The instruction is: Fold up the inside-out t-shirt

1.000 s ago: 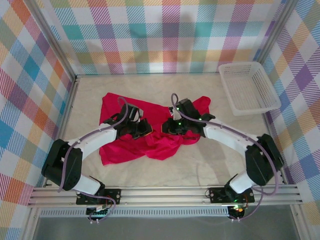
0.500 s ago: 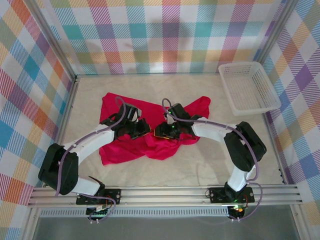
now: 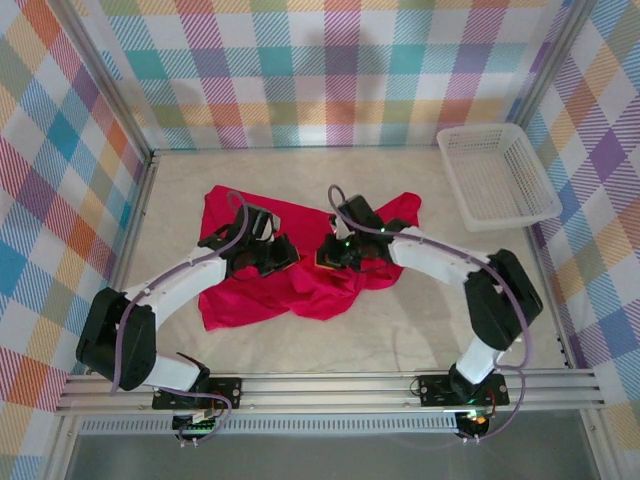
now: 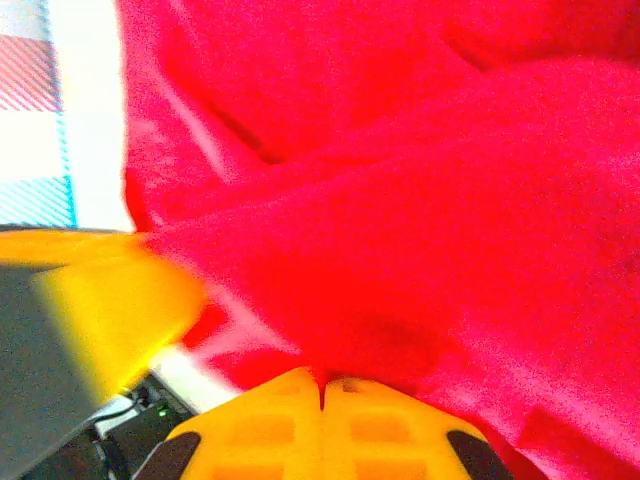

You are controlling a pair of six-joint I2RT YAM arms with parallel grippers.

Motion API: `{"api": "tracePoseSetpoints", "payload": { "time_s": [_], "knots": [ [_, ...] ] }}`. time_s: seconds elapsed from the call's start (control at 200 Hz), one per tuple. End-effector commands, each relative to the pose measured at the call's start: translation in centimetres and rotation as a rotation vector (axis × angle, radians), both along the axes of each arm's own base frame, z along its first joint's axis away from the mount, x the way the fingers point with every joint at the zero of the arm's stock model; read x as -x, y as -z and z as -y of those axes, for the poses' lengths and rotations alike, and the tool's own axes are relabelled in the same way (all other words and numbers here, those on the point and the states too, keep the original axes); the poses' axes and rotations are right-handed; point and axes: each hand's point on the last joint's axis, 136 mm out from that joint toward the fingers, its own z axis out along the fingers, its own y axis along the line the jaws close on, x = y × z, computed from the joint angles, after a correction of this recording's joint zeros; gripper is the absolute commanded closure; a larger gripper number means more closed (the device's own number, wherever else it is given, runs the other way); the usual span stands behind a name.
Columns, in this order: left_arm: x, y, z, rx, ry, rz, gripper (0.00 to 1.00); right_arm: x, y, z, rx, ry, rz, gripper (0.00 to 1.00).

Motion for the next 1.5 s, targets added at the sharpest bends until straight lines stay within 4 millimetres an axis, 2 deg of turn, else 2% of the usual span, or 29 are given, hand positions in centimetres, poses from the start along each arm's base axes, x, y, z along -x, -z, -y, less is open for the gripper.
{"api": "tracePoseSetpoints", "payload": {
  "time_s": [0.0,0.12,0.225,0.38,0.46,0.51,0.635,0.7,0.765,0.87,0.925,1.015,1.12,1.26,1.365,1.405,1.495],
  "knots": [
    [-1.5,-1.1,0.7,0.022,0.011,0.034,1.0,1.0,-6.7,1.4,0.007,-0.058,0.134,1.0],
    [-2.6,-1.5,1.6,0.061,0.009,0.052,1.0,1.6,-11.0,2.0,-0.019,-0.076,0.203,1.0],
    [-2.8,-1.5,2.1,0.081,0.011,0.049,1.0,1.7,-12.2,1.8,-0.048,-0.086,0.219,1.0],
    [-2.4,-0.5,1.8,0.061,0.01,0.031,1.0,1.3,-10.2,0.3,-0.094,-0.095,0.153,1.0],
    [-2.0,0.0,0.8,0.01,-0.004,0.033,1.0,1.8,-9.2,-1.0,-0.151,-0.12,0.078,0.78],
    [-1.5,0.5,0.0,-0.036,-0.012,0.022,1.0,1.9,-8.7,-1.1,-0.156,-0.116,0.052,0.65],
    [-0.3,1.4,-2.3,-0.158,-0.027,0.012,1.0,1.2,-7.6,0.7,-0.097,-0.046,0.085,0.51],
    [0.3,1.5,-3.2,-0.205,-0.032,0.013,1.0,0.3,-6.6,2.3,-0.069,-0.001,0.084,0.5],
    [0.9,1.3,-3.5,-0.235,-0.028,0.021,0.93,-0.6,-5.0,3.6,-0.032,0.036,0.064,0.51],
    [1.7,0.5,-3.6,-0.272,-0.019,0.044,0.64,-2.0,-2.1,4.9,0.043,0.066,0.037,0.59],
    [1.9,-0.2,-3.2,-0.273,-0.007,0.064,0.55,-2.5,-0.9,5.0,0.073,0.066,0.025,0.65],
    [2.2,-1.2,-1.5,-0.239,0.029,0.089,0.47,-2.7,0.5,4.9,0.096,0.06,-0.001,0.73],
    [2.8,-1.0,0.7,-0.213,0.08,0.087,0.42,-3.0,1.3,5.0,0.116,0.069,-0.012,0.73],
    [3.3,1.5,2.8,-0.254,0.14,0.036,0.41,-3.2,1.5,5.3,0.116,0.078,-0.019,0.71],
    [3.2,3.7,3.9,-0.298,0.169,-0.008,0.45,-3.4,1.5,4.8,0.104,0.06,-0.019,0.65],
    [3.1,4.5,4.2,-0.317,0.181,-0.027,0.52,-3.4,1.5,4.5,0.097,0.048,-0.025,0.61],
    [3.0,5.3,4.3,-0.353,0.196,-0.05,0.82,-3.5,1.7,4.0,0.083,0.029,-0.043,0.55]
  ]
}}
